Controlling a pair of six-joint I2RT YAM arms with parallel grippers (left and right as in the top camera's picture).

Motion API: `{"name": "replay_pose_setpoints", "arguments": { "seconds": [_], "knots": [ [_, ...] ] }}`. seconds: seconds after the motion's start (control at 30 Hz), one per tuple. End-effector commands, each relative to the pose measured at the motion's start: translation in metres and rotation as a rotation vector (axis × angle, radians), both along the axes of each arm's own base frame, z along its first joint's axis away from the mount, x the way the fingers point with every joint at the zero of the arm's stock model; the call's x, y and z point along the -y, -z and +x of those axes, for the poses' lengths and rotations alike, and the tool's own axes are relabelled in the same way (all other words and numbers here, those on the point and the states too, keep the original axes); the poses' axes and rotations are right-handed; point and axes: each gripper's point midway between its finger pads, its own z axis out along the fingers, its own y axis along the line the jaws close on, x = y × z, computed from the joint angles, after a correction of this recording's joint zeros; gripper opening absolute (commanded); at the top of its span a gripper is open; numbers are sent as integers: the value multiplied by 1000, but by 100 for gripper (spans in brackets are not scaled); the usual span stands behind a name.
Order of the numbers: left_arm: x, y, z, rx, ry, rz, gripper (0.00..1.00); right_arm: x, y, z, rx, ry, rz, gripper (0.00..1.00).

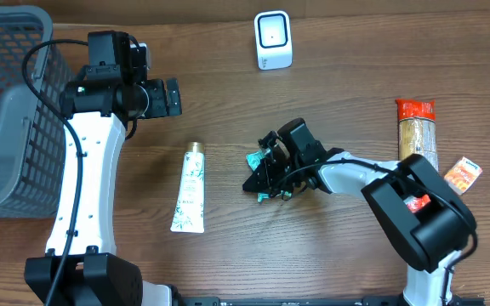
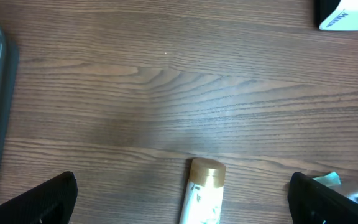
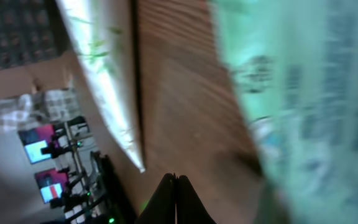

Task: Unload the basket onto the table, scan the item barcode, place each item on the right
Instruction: 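Lift and turn the green wipes pack with the right gripper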

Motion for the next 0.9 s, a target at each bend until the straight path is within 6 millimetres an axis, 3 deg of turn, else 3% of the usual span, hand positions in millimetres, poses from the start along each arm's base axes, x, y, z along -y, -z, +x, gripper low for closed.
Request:
{"name": "replay_pose_setpoints", "arguments": {
  "seconds": [0.0,0.13,0.27,0.4,0.63,0.87],
  "knots": [
    [4,-6,2,20,-1,-1,100,-1,-63,11,157,-54,138,4],
    [4,-7,2,20,-1,-1,100,13,-72,32,233,13,110,4],
    [4,-7,2,20,-1,-1,100,42,-45,52,211,139,-58,4],
    [4,-7,2,20,-1,-1,100,63,-20,51,167,198,-202,4],
    [4,-7,2,20,-1,-2,100,70,9,37,106,215,-300,4],
    [4,-7,2,20,-1,-1,100,58,6,37,154,201,-265,4]
  ]
}}
